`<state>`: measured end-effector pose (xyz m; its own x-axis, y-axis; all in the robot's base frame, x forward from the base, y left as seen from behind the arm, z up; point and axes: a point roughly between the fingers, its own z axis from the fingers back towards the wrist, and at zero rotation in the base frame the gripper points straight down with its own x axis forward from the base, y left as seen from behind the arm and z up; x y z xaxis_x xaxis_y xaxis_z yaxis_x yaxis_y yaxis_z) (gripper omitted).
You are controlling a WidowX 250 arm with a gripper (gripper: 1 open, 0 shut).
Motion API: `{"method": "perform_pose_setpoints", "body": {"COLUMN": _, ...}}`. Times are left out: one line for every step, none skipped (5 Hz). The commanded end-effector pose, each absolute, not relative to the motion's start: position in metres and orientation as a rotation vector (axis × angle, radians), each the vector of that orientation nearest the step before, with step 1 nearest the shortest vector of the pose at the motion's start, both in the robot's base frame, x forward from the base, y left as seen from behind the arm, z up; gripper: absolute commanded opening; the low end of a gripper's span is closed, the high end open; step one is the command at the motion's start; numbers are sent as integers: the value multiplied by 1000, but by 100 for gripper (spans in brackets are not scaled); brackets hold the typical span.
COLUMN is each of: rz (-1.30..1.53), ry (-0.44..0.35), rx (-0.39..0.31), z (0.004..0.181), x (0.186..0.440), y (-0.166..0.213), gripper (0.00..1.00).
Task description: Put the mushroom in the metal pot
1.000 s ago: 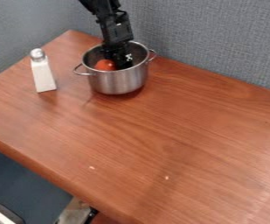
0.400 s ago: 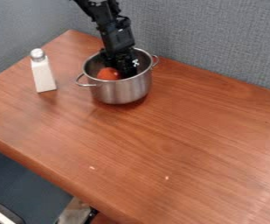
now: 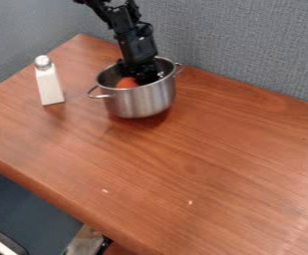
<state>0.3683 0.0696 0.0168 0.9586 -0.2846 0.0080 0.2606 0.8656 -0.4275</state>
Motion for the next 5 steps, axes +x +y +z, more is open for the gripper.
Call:
{"method": "perform_pose_setpoints", "body": {"rz": -273, "ry": 180, "rx": -500, "z": -8, "x": 343, "y": 37, "gripper": 0}}
{"method": "perform_pose_setpoints", "body": {"rz": -252, "ry": 182, "rx": -492, "z": -2, "x": 340, "y": 35, "gripper": 0}}
{"method": "perform_pose_setpoints", "body": {"rz": -274, "ry": 200, "rx": -480, "z": -10, "x": 353, "y": 36, "gripper": 100}}
{"method": "perform_pose_setpoints", "body": {"rz": -295, "ry": 216, "rx": -467, "z": -18, "x": 366, "y": 39, "gripper": 0}}
{"method": "perform_pose_setpoints", "body": {"rz": -236, "ry": 224, "rx": -489, "z": -6, "x": 371, "y": 45, "gripper": 100}}
